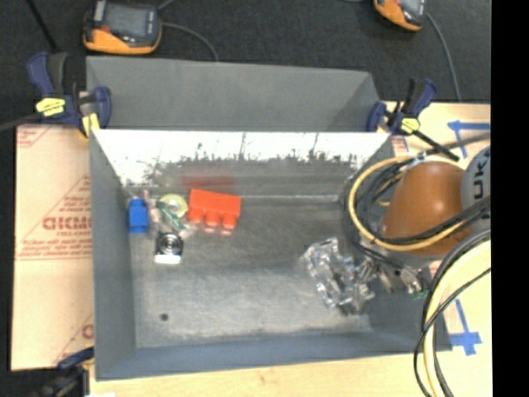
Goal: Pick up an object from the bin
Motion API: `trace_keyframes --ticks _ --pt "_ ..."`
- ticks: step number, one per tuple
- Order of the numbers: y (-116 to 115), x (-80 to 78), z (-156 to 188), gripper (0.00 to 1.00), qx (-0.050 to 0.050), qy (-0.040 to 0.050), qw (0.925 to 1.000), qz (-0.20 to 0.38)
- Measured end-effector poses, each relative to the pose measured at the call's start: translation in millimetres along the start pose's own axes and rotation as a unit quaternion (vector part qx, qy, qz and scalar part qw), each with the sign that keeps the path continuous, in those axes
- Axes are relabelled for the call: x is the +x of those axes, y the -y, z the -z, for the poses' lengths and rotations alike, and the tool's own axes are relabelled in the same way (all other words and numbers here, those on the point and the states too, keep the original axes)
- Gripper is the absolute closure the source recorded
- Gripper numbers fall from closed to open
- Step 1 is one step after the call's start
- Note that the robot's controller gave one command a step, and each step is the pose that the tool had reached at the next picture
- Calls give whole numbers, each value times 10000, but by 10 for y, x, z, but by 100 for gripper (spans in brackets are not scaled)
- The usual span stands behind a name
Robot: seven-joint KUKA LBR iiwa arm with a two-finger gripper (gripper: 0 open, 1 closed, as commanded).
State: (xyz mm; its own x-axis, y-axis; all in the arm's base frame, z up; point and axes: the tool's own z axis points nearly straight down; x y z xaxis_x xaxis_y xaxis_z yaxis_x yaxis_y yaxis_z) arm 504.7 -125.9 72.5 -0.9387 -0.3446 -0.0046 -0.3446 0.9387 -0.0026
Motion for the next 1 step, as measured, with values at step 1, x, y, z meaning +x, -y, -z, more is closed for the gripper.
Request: trace_keyframes --ticks 1 --pt "-55 -112 1490 100 12 11 10000 33"
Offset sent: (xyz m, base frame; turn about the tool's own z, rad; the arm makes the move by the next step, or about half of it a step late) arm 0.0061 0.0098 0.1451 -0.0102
